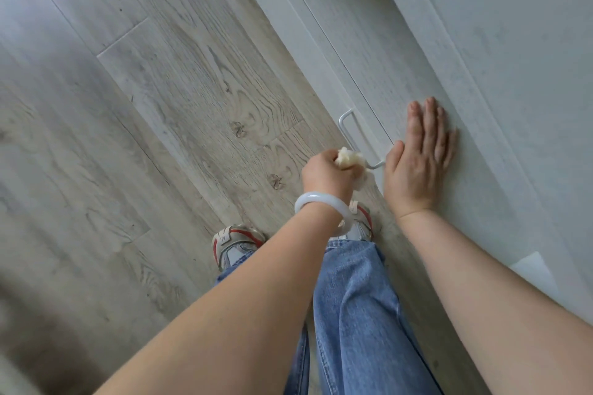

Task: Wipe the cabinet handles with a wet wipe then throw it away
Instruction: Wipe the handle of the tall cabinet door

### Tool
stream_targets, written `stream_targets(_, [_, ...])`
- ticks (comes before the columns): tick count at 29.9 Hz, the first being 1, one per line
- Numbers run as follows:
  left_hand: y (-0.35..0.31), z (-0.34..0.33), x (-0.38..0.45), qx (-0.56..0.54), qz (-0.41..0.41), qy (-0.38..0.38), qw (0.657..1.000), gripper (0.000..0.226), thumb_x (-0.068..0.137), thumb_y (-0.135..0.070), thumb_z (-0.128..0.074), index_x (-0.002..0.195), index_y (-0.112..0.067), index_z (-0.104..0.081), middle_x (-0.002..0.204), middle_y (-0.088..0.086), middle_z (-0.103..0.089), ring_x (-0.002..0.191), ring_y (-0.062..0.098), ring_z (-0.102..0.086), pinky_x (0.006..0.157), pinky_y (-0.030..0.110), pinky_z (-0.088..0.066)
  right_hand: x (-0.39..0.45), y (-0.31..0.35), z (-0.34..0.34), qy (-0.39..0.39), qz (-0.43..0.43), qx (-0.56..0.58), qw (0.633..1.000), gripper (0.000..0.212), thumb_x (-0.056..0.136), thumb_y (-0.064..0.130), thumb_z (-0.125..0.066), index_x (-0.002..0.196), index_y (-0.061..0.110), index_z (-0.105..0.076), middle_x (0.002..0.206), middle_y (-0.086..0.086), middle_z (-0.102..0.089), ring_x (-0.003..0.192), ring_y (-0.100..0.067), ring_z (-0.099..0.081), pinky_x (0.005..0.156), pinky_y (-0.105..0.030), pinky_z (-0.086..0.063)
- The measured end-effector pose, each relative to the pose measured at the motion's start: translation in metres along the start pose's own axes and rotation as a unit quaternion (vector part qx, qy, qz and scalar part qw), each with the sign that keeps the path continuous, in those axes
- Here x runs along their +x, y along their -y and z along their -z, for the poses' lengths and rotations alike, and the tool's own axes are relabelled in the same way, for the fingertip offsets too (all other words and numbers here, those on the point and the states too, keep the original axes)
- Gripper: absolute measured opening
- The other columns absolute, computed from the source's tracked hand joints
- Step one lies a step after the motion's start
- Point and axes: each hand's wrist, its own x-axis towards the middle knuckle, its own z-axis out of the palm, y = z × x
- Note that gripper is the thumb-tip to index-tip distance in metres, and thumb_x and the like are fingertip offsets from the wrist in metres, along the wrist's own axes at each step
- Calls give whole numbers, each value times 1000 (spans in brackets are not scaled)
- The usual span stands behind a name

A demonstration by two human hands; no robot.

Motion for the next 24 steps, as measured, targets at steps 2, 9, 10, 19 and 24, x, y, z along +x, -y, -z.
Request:
stream_targets(2, [-3, 18, -7, 8, -6, -11, 1000, 11, 80, -15, -64, 82, -5, -60, 78, 12, -68, 68, 27, -64, 55, 36, -53, 6, 21, 11, 41, -74, 26, 996, 41, 80, 3, -63, 120, -7, -58, 124, -30, -58, 116, -43, -54, 105, -28, -18])
stream_targets(9, [-29, 100, -42, 51, 1, -54, 997, 14, 81, -18, -58, 90, -7, -61, 83, 18, -70, 77, 35, -68, 69, 47, -58, 30, 72, 67, 280, -93, 94, 951, 41, 98, 32, -47, 129, 6, -49, 140, -15, -46, 126, -33, -42, 97, -40, -36])
stream_targets(10, [-39, 112, -50, 51, 5, -60, 997, 14, 82, -17, -57, 90, -7, -61, 85, 19, -70, 77, 35, -68, 69, 45, -58, 35, 79, 78, 297, -74, 111, 946, 41, 98, 32, -48, 129, 6, -50, 138, -13, -47, 124, -31, -43, 95, -39, -37])
stream_targets(19, [-138, 177, -122, -72, 5, -91, 993, 8, 84, -6, -61, 87, -14, -60, 92, 17, -68, 84, 35, -69, 75, 50, -58, 88, 132, 188, 386, 8, 258, 886, 51, 98, 33, -49, 142, 10, -40, 143, -10, -45, 131, -23, -43, 106, -27, -30])
stream_targets(24, [-177, 205, -130, -125, -6, -112, 986, 12, 85, -5, -63, 82, -17, -60, 82, 9, -66, 78, 28, -66, 76, 46, -59, 127, 159, 224, 376, 78, 277, 881, 47, 99, 32, -47, 141, 13, -41, 140, -6, -48, 127, -20, -46, 105, -26, -33])
